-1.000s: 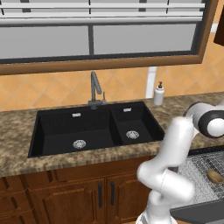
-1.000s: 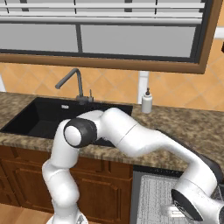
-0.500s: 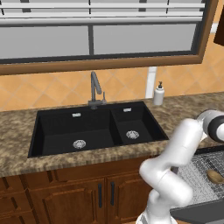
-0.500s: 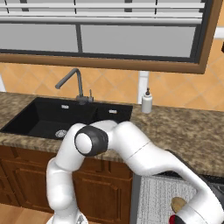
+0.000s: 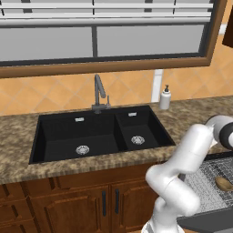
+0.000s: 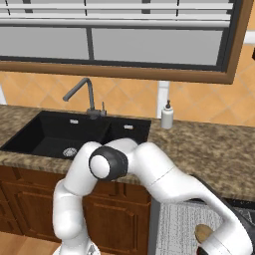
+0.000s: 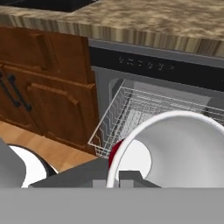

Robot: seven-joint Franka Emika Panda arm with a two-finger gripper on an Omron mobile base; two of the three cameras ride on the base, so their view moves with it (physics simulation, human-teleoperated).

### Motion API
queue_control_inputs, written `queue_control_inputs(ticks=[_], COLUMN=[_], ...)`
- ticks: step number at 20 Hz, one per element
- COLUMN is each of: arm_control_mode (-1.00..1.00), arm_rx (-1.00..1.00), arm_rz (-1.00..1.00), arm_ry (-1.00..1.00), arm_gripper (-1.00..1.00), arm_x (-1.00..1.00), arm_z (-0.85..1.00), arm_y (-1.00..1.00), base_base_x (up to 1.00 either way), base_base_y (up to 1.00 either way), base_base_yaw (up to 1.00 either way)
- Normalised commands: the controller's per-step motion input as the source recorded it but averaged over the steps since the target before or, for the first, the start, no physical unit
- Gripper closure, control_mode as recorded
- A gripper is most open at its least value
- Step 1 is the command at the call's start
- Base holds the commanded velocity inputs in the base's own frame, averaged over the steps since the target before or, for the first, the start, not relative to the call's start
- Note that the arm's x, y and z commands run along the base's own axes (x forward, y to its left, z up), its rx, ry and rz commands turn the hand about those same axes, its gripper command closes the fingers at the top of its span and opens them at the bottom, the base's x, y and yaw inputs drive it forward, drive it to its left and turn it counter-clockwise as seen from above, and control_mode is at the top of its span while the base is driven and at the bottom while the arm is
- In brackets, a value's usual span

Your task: Pick up the cup and bowl from the counter, place them in the dishwasher, and close the dishwasher door.

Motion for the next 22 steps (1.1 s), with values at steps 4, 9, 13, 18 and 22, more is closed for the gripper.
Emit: queue_control_inputs(ticks=[4,9,13,18,22], arm_control_mode=[-1.00,-1.00,-1.00,-1.00,-1.00], arm_rx=[-0.20,-0.19,-0.02,0.00,0.00], arm_rz=[0.00,0.00,0.00,0.00,0.01], arm_ry=[0.21,0.32,0.10,-0.01,0.00], arm_gripper=[1.00,1.00,1.00,1.00,1.00], arm_x=[0.28,0.37,0.11,0.01,0.28], arm_z=[-0.36,-0.25,-0.12,-0.23,-0.22], arm_y=[0.22,0.23,0.35,0.36,0.14], base_base_x=[0.00,0.00,0.00,0.00,0.00], base_base_y=[0.00,0.00,0.00,0.00,0.00], base_base_yaw=[0.00,0.00,0.00,0.00,0.00])
